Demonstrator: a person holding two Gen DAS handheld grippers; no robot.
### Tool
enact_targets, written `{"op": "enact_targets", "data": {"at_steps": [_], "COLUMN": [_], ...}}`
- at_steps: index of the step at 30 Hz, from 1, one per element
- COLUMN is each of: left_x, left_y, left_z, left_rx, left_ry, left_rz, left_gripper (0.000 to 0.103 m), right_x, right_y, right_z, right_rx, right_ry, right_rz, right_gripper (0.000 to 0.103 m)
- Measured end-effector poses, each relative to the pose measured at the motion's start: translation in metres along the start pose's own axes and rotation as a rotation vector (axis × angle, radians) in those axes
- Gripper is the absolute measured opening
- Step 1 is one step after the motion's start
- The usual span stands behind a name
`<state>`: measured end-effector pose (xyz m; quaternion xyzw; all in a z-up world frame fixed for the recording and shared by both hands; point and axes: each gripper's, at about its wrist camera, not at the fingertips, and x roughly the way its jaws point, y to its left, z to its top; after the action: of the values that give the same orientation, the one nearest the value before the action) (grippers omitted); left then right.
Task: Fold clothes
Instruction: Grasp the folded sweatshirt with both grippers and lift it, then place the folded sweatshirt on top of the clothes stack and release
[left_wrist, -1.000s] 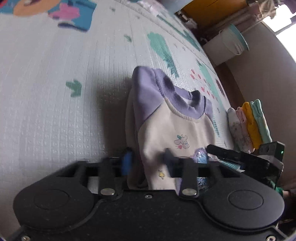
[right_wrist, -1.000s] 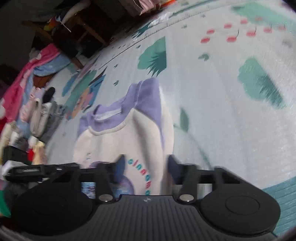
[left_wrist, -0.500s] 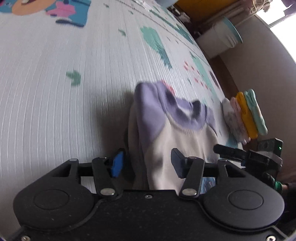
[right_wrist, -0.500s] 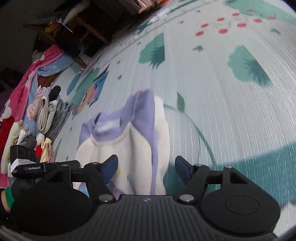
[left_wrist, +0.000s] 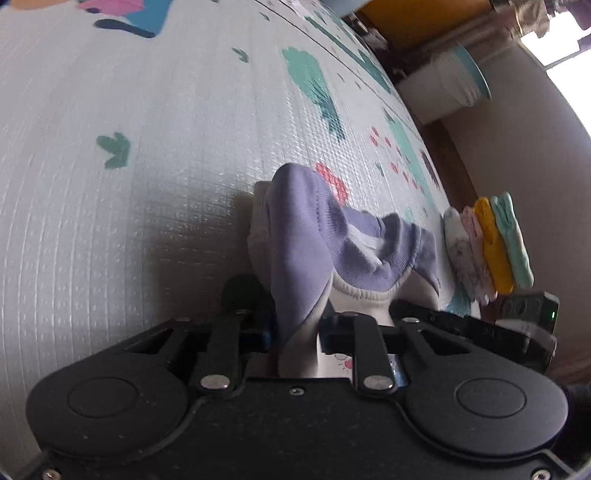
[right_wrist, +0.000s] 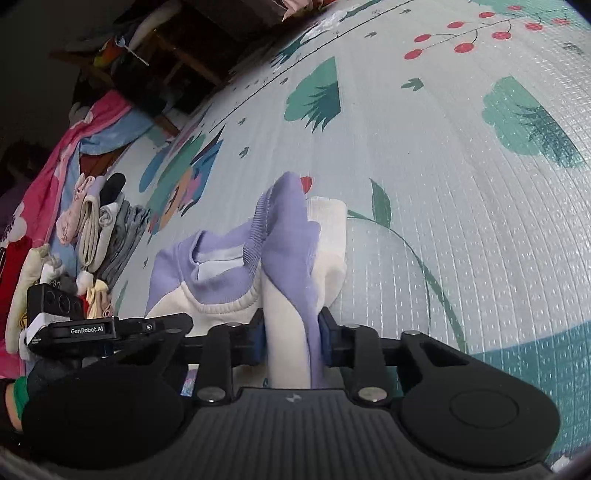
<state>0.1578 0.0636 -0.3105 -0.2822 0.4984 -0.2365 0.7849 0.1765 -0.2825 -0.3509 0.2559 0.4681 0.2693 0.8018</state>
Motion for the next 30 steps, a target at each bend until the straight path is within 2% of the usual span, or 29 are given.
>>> {"op": "enact_targets", "data": {"at_steps": [1,4,6,11,13,19,26,30], "left_x": [0.000,-0.008,-0.013,-0.006,-0.002,0.029,0.093,0.139], "left_y": [-0.002,-0.006,-0.013,-0.049,-0.071,-0.177,-0.320,-0.388], "left_z": [0.002,0.005,0.007,0.020,0.030,0.078,0.118,0.134], "left_rx": [-0.004,-0.038,-0.038,0.016,0.057,0.256,0.488,0.553], "left_ry": [0.008,0.007,0.016,0.050,0.058,0.097,0.143,0.151], "left_rz": [-0.005,-0.040,-0.060,-0.106,-0.132,-0.224,-0.375,-0.455], "left_gripper": [0.015,0.015,0.014,0.015,0.015,0.014,0.014,0.014], "right_x": [0.001,-0.007,-0.024,-0.069,-0.093,-0.181,-0.309,-0.371], "right_y": [0.002,0.005,0.005,-0.002,-0.007,-0.025,-0.061,-0.089], "right_z": [0.001,0.002,0.001,0.001,0.005,0.018,0.050,0.069], "right_rx": [-0.001,0.024,0.063,0.120,0.128,0.172,0.113,0.090], "right_ry": [0.010,-0.003,-0.029,-0.098,-0.155,-0.373,-0.618,-0.736], "right_rz": [0.001,0.012,0.061,0.107,0.116,0.129,0.023,-0.043], "right_gripper": [0.020,0.018,0.018,0.018,0.018,0.018,0.018,0.018]}}
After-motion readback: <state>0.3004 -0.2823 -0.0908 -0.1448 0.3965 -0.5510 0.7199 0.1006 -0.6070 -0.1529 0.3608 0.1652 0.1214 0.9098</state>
